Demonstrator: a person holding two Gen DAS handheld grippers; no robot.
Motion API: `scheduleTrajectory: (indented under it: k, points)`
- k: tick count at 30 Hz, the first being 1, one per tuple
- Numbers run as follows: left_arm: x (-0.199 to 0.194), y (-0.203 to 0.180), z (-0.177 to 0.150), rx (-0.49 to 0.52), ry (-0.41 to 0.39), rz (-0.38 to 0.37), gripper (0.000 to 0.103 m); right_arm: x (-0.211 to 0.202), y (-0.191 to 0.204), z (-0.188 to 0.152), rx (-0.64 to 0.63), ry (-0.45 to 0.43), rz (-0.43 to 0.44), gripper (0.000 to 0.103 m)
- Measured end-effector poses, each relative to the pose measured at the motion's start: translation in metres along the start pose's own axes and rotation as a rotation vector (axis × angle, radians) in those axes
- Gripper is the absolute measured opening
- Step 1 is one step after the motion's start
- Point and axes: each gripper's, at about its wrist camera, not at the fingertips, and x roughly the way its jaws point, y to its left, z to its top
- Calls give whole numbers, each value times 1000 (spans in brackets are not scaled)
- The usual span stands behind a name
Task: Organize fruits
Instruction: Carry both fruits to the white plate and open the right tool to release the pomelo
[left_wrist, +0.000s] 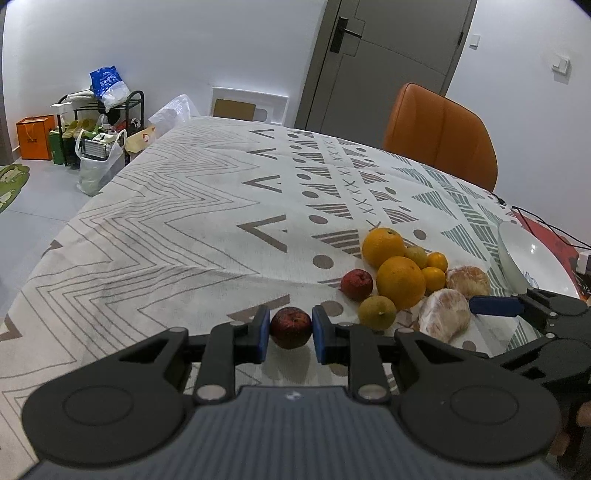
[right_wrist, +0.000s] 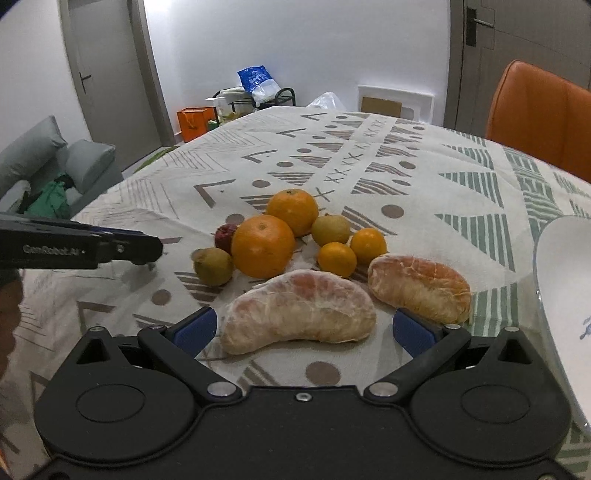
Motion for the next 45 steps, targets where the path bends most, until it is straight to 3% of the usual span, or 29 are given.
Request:
scheduleTrajectory:
  k: [2, 4, 10, 25, 45]
  points:
    - [0, 0, 0, 1, -1, 0, 23, 1, 2, -1, -20, -5, 2, 100]
    - [0, -1, 0, 4, -4, 0, 23, 0, 4, -2, -49, -16, -14, 86]
    - [-5, -8, 2, 20, -17, -11, 23, -10, -2, 2, -15, -39, 17, 85]
    - [-10, -50, 15, 99, -57, -87, 23, -52, -17, -2, 39, -145, -7, 84]
    - [4, -119, 27, 207, -69, -206, 23, -108, -75, -22, 169, -240, -176, 84]
